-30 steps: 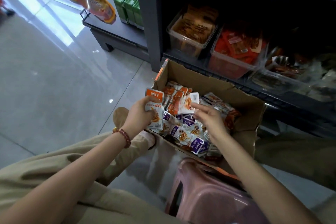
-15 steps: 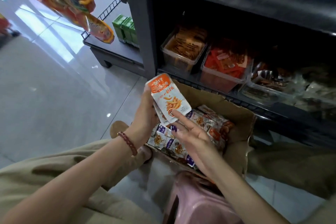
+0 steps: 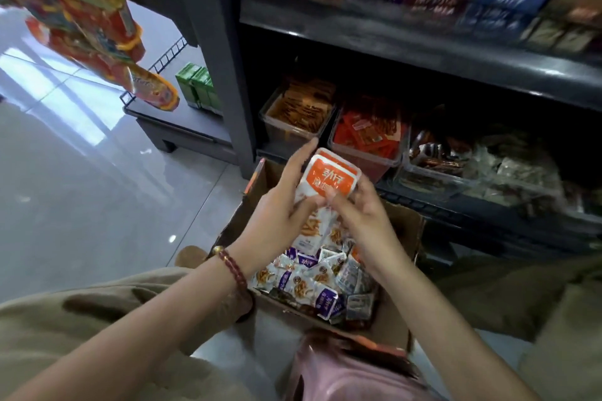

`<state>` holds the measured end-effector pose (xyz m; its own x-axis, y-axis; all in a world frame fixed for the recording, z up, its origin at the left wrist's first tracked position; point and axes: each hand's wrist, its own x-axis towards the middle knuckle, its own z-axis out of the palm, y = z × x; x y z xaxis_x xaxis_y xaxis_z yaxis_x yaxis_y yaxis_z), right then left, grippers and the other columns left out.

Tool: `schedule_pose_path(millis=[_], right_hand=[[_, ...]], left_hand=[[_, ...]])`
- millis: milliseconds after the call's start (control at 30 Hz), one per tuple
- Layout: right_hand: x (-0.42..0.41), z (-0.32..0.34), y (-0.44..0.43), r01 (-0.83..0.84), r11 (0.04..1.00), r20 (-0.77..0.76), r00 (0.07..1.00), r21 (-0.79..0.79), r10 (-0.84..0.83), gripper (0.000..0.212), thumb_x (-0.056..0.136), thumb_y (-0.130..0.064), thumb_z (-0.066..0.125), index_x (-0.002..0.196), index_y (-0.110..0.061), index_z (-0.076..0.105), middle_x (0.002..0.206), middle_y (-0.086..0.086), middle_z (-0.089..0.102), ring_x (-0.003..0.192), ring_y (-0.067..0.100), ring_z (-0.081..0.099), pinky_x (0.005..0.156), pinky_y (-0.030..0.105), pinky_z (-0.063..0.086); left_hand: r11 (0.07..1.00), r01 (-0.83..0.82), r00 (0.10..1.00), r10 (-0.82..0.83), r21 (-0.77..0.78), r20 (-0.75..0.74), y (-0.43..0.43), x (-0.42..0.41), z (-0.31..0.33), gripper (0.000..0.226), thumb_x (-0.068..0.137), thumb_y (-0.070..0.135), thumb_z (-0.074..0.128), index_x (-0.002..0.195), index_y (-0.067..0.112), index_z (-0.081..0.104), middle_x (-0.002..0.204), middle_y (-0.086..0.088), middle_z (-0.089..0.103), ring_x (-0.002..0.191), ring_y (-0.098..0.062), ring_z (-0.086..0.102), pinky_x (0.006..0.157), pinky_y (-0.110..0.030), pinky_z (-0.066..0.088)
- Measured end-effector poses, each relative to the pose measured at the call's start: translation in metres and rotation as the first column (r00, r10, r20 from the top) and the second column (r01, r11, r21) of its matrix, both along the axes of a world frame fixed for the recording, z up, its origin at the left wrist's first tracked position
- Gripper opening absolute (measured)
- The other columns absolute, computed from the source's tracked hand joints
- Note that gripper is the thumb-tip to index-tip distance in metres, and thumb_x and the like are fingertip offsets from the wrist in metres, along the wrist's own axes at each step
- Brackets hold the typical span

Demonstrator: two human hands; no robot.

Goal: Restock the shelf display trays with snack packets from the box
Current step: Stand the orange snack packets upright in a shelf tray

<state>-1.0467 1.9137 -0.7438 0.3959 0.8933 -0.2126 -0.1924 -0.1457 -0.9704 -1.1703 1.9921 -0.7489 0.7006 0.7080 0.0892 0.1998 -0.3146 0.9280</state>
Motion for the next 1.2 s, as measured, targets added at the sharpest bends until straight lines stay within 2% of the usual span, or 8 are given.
schedule_pose_path(millis=[67,167,300,533,767,933,1100,1200], right_hand=[[0.007,0.010,0.000,0.069,0.997,-0.002,0.998,0.041,-0.068,0.042,0.086,-0.018,0.063,0.126,-0.020,0.050,0.113,0.003,0.065,0.101,0.012,0.065,0.081,0.020,0.053],[0.015,0.023,0.000,0.137,0.982,0.021,0.990,0.127,-0.141,0.027,0.088,-0.014,0.062,0.114,-0.019,0.056,0.100,0.002,0.068,0.089,0.010,0.067,0.071,0.020,0.053],[0.027,0.036,0.003,0.169,0.968,0.046,0.982,0.188,-0.181,0.019,0.089,-0.014,0.062,0.106,-0.018,0.057,0.092,0.002,0.066,0.085,0.013,0.065,0.073,0.023,0.054],[0.054,0.057,0.013,0.246,0.943,0.009,0.967,0.225,-0.254,0.017,0.088,-0.010,0.061,0.104,-0.015,0.058,0.089,-0.002,0.066,0.081,0.010,0.067,0.066,0.025,0.053],[0.073,0.089,0.024,0.153,0.925,0.293,0.920,0.347,-0.262,0.013,0.089,-0.008,0.062,0.098,-0.015,0.054,0.087,-0.002,0.063,0.075,-0.001,0.064,0.061,0.012,0.048],[0.103,0.115,0.035,0.044,0.974,0.502,0.851,0.222,-0.153,0.031,0.084,-0.017,0.069,0.110,-0.025,0.055,0.105,-0.008,0.062,0.091,0.003,0.063,0.072,0.019,0.053],[0.120,0.153,0.047,-0.234,0.971,0.647,0.747,0.044,0.150,0.039,0.085,-0.018,0.066,0.108,-0.042,0.047,0.104,-0.008,0.058,0.091,0.007,0.065,0.061,0.024,0.057],[0.118,0.166,0.062,-0.263,0.956,0.701,0.706,0.128,0.101,0.036,0.084,-0.016,0.067,0.101,-0.043,0.049,0.097,-0.007,0.061,0.086,0.003,0.064,0.059,0.027,0.058]], left_hand=[[1.000,-0.010,1.000,0.010,0.023,-0.005,-0.005,0.009,0.005,0.067,0.093,0.014,0.059,0.144,0.034,0.019,0.099,0.051,0.048,0.087,0.012,0.057,0.076,-0.025,0.052],[0.998,-0.055,0.998,0.054,0.035,0.033,0.000,0.022,0.018,0.041,0.088,0.026,0.065,0.124,0.024,0.045,0.096,0.025,0.064,0.082,0.002,0.063,0.071,-0.035,0.056],[0.999,-0.054,0.994,0.054,-0.007,0.091,0.001,0.036,0.032,0.037,0.085,0.030,0.069,0.117,0.027,0.051,0.097,0.010,0.068,0.083,-0.007,0.067,0.073,-0.038,0.057],[0.997,-0.027,0.992,0.035,-0.073,0.118,0.003,0.051,0.044,0.045,0.084,0.027,0.069,0.121,0.039,0.047,0.115,0.011,0.059,0.096,0.006,0.060,0.074,-0.010,0.048],[0.999,-0.044,0.979,0.046,-0.016,0.198,0.013,0.076,0.058,0.020,0.093,0.021,0.058,0.114,0.020,0.058,0.102,0.003,0.068,0.091,-0.008,0.067,0.077,-0.031,0.056],[0.995,-0.052,0.981,0.035,0.085,0.193,0.030,0.089,0.071,0.027,0.088,0.031,0.054,0.114,0.023,0.057,0.100,0.006,0.068,0.089,-0.008,0.066,0.077,-0.038,0.056],[0.970,-0.042,0.987,0.004,0.239,0.158,0.055,0.092,0.094,0.024,0.095,0.032,0.055,0.117,0.024,0.054,0.097,0.007,0.067,0.085,-0.004,0.066,0.072,-0.036,0.056],[0.945,-0.074,0.989,0.028,0.320,0.148,0.073,0.092,0.109,0.018,0.094,0.033,0.054,0.111,0.027,0.051,0.094,0.009,0.067,0.081,-0.001,0.066,0.067,-0.031,0.056]])
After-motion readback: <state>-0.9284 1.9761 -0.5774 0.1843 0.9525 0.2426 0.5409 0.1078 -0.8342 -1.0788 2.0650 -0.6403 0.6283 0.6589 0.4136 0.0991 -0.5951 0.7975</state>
